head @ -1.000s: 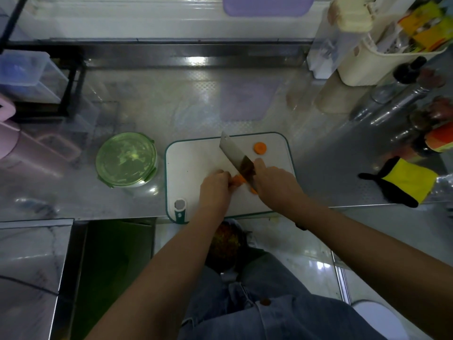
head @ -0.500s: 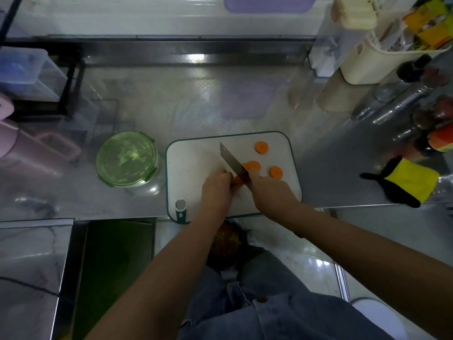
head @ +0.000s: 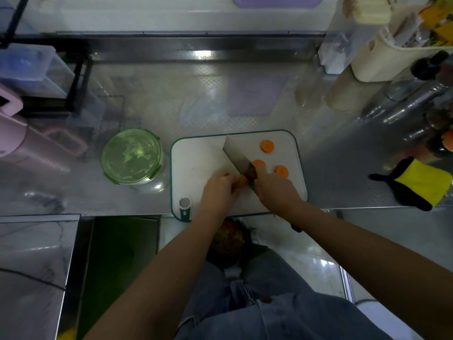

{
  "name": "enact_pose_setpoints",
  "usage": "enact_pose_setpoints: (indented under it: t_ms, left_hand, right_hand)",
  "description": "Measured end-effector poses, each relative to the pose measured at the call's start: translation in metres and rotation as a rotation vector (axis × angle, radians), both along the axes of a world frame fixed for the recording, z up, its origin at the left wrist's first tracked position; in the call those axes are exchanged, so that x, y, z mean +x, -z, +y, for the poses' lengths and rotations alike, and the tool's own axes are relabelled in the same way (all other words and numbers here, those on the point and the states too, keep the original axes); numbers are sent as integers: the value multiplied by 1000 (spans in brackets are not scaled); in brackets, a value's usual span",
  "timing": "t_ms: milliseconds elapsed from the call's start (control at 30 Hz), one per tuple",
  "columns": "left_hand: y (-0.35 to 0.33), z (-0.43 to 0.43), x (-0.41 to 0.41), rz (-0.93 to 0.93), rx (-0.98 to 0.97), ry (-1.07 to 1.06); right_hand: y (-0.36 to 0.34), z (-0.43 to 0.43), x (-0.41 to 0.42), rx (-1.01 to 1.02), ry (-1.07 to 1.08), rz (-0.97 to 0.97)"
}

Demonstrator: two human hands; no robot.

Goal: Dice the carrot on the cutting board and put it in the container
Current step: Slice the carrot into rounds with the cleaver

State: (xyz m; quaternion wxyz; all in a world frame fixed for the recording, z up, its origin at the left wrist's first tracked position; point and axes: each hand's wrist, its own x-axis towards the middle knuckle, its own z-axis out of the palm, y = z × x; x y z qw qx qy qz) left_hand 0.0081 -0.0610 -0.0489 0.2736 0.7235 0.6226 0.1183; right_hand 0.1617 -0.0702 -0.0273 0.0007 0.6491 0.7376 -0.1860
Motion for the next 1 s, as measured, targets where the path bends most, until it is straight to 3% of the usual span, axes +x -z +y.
enact_pose_setpoints:
  t_ms: [467, 1000]
  left_hand:
    - [-1, 3, 1, 43, 1, 16]
    - [-4, 4, -1, -29, -8, 33]
  right_hand:
    - [-28, -12, 1, -26, -32, -81]
    - [25, -21, -13, 12, 67, 0]
